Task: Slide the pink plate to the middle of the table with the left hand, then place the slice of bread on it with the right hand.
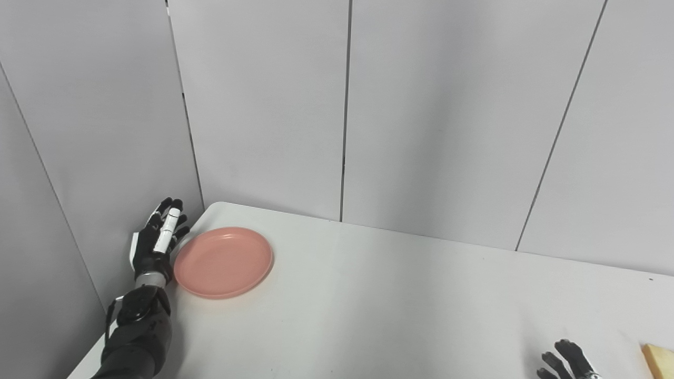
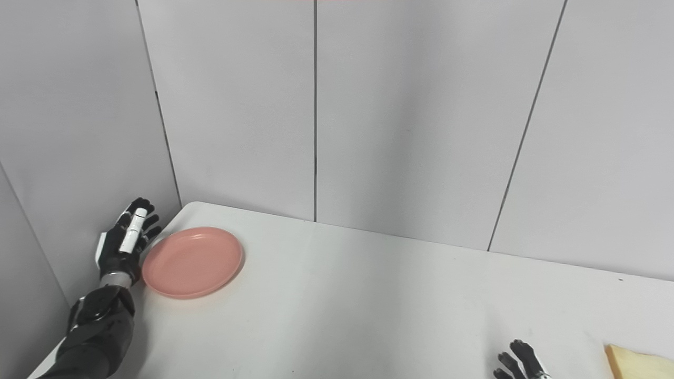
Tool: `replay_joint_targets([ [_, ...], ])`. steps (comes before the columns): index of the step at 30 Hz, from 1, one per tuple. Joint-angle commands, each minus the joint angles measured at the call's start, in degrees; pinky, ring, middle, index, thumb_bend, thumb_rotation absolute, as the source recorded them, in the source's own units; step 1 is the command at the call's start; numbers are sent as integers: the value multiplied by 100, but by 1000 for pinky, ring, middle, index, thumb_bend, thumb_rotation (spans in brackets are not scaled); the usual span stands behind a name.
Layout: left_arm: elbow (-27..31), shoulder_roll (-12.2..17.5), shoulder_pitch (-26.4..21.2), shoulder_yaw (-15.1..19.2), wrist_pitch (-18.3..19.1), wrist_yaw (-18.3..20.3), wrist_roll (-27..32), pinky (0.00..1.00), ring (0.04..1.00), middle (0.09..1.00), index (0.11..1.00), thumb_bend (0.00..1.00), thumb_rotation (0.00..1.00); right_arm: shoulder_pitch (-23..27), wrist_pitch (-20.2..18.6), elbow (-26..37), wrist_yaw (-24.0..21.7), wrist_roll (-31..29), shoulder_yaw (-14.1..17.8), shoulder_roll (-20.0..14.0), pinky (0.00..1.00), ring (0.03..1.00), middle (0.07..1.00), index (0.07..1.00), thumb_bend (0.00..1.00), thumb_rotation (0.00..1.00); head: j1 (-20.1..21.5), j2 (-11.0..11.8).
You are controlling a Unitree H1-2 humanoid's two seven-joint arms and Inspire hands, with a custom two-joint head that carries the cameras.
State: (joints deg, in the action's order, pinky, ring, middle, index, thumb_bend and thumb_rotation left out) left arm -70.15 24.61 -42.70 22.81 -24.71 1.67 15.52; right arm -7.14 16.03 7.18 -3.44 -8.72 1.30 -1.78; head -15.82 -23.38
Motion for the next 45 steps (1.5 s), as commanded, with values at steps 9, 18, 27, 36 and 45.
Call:
replay_joint_targets([
  [9,-30,149,-116,-230,-217,-28,-195,775,825,848,822,853,585,-399,-168,-452,-45,22,62,-106,828,849,892,857,901,988,7,-45],
  [18,112,94,-17,-314,-220,293,-189,757,826,838,826,839,573,-410,-186,-432,-29,38,62,-94,831,851,895,862,901,985,37,-65],
  [27,156,90,-40,-432,-216,662,-215,718,800,841,831,893,551,-394,-171,-445,-15,45,55,-58,825,850,898,860,895,973,74,-65],
  [36,131,-170,-73,-381,-220,990,-19,704,765,795,835,943,520,-403,-209,-407,-14,72,36,-55,828,852,903,872,869,982,128,-77],
  [45,17,-457,-74,-489,-219,1076,-140,723,794,817,820,903,531,-439,-316,-310,17,116,25,-17,839,853,902,872,863,982,190,-122],
])
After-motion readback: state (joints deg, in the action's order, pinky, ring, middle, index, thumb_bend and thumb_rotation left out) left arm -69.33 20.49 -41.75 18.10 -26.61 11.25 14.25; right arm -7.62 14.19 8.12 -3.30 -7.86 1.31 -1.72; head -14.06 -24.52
